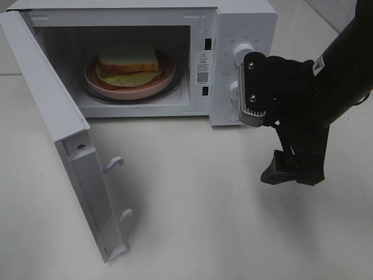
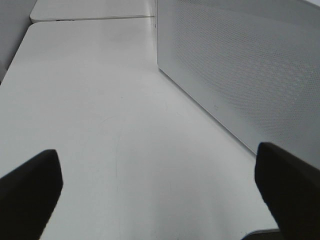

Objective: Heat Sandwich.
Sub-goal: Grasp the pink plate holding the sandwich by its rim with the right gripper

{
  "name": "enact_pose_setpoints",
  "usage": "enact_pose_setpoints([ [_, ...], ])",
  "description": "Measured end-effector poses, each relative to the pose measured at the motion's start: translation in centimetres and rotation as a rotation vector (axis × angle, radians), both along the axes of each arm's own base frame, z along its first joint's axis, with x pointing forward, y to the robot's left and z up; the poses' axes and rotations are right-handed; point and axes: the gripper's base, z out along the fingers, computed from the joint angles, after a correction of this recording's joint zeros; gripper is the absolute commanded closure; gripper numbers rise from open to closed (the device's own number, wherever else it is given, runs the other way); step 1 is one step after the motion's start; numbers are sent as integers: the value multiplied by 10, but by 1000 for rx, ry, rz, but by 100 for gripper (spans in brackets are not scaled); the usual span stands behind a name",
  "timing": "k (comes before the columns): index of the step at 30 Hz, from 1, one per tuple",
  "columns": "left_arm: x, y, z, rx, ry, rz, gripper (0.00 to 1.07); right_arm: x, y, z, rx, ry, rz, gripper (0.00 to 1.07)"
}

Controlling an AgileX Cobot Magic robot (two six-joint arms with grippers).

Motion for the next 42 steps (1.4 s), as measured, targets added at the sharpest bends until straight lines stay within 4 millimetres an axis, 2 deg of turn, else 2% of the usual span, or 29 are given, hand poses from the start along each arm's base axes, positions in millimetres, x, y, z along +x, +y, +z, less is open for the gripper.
enact_pose_setpoints([
  [8, 0, 0, 0, 0, 0, 0, 6, 16, 8, 4, -43, -75, 107, 19],
  [12, 0, 0, 0, 0, 0, 0, 6, 24, 26, 6, -65, -140, 193, 20],
  [18, 0, 0, 0, 0, 0, 0, 6, 38, 40, 7, -66, -197, 225, 21],
  [20, 0, 0, 0, 0, 0, 0, 6, 46, 49, 5, -69, -219, 242, 21],
  [28, 0, 0, 0, 0, 0, 0, 6, 57, 74, -1, -81, -241, 301, 21],
  [42, 0, 0, 0, 0, 0, 0, 6, 103, 111, -7, -90, -327, 334, 22],
])
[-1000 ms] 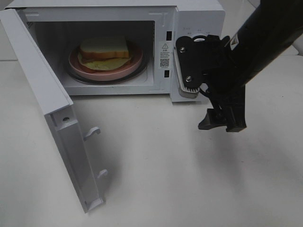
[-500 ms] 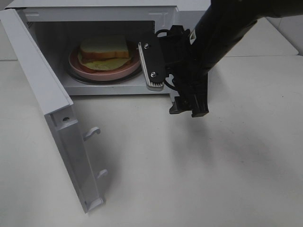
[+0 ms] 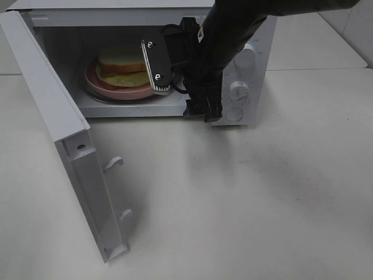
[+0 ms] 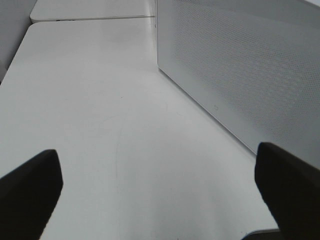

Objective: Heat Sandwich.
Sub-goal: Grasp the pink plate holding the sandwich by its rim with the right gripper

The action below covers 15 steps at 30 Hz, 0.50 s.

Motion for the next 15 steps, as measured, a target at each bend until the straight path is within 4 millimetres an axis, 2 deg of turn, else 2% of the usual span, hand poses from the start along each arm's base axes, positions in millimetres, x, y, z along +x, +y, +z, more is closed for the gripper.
enact_pose_setpoints([
  [7, 0, 0, 0, 0, 0, 0, 6, 14, 20, -8, 8, -16, 19, 23],
  [15, 0, 0, 0, 0, 0, 0, 6, 34, 42, -29, 12, -18, 27, 23],
])
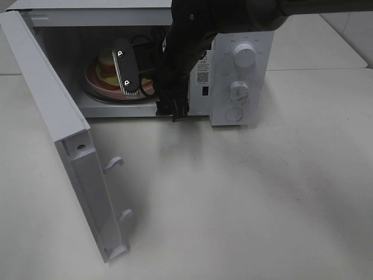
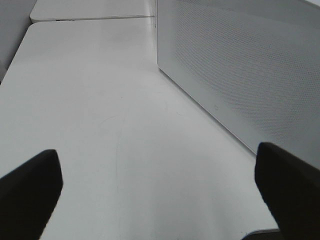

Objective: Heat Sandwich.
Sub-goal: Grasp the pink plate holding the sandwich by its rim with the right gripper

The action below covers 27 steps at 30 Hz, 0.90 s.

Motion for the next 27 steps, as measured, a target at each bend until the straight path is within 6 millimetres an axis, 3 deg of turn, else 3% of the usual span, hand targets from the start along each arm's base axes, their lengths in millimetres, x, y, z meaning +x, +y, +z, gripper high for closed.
enact_pose_setpoints([
  [13, 0, 0, 0, 0, 0, 0, 6, 32, 24, -21, 29, 8, -55, 24],
  [27, 0, 0, 0, 0, 0, 0, 6, 46, 33, -36, 21, 19, -82, 26],
])
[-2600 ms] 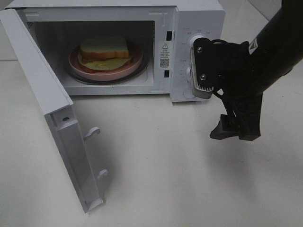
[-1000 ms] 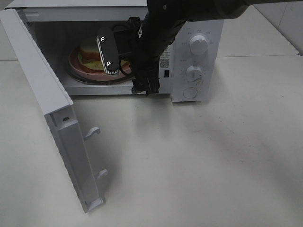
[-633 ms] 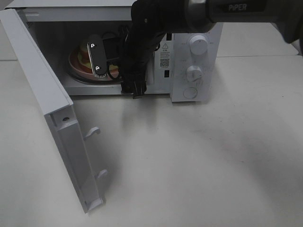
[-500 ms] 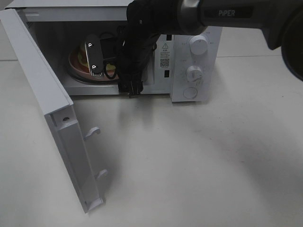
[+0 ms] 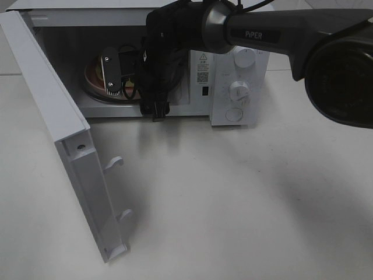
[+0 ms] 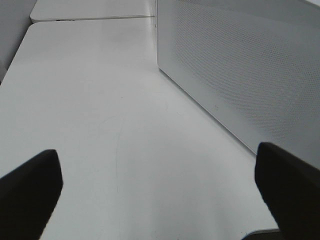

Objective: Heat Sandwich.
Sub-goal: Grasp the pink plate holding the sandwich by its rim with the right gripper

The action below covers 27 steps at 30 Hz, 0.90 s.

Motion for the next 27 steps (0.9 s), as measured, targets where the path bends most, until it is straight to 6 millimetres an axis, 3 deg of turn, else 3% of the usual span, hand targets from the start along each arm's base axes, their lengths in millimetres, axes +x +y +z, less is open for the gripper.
enact_pose_setpoints([
  [15, 0, 0, 0, 0, 0, 0, 6, 1, 1, -10, -6, 12, -4, 30],
  [24, 0, 0, 0, 3, 0, 2, 6, 3, 12, -20, 9, -5, 13, 30],
  [27, 0, 1, 0, 7, 0, 5, 6, 3, 12, -24, 4, 1, 13, 36],
])
